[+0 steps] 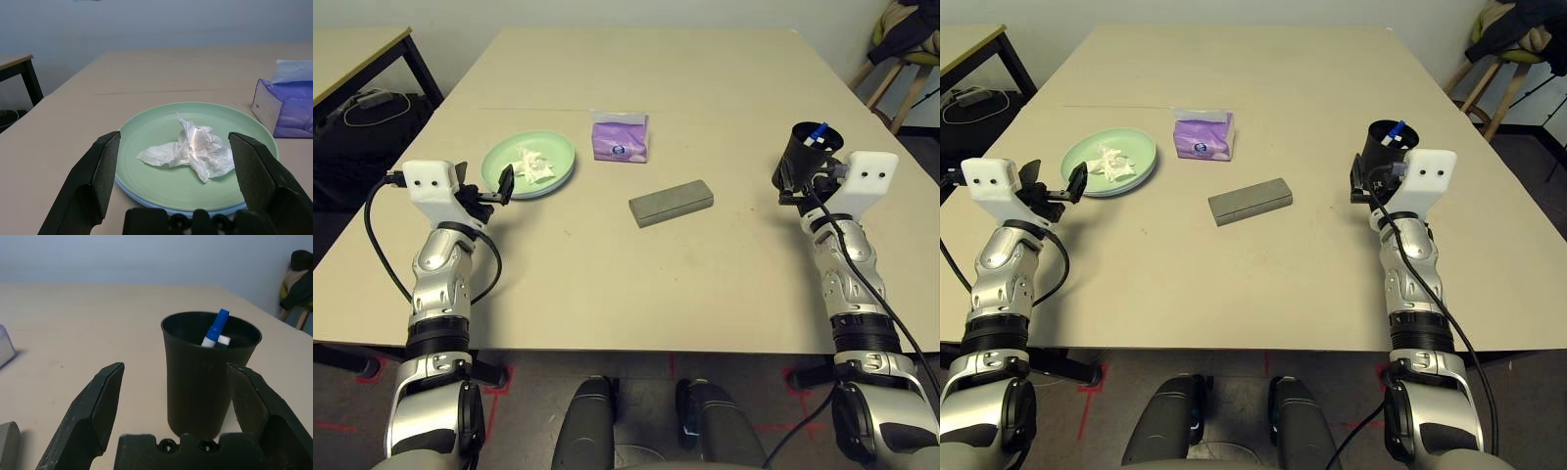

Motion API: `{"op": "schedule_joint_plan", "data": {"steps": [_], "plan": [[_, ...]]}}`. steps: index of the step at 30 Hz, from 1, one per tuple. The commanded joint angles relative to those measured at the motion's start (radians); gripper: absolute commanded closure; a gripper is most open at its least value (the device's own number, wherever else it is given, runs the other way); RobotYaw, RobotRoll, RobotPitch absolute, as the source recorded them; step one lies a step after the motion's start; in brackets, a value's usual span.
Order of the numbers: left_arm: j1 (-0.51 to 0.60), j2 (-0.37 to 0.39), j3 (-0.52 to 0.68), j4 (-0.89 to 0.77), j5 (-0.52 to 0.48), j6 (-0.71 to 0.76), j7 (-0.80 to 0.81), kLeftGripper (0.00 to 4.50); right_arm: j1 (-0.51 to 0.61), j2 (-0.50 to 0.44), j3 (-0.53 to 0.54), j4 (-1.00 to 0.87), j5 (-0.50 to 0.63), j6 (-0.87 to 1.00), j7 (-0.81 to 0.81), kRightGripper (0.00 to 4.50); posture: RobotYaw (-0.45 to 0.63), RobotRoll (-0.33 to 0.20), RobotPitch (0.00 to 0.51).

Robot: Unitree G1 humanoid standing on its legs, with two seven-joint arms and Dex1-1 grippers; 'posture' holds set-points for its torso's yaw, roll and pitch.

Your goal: Organize and tidy the items on the table.

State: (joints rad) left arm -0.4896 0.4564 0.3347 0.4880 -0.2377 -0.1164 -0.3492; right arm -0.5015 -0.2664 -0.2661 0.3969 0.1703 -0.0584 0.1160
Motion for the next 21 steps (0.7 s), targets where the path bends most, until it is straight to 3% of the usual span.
{"op": "schedule_joint_plan", "data": {"steps": [1, 21], "plan": [[0.005, 0.015, 0.005, 0.003, -0.008, 0.006, -0.010, 0.00, -0.007, -0.001, 0.005, 0.024, -0.007, 0.004, -0.006, 0.02, 0.22, 0.000, 0.121], [-0.018, 0.013, -0.007, 0.023, -0.007, 0.003, -0.024, 0.00, 0.039, -0.010, 0.002, -0.007, -0.010, -0.025, -0.010, 0.02, 0.20, 0.000, 0.108]]}}
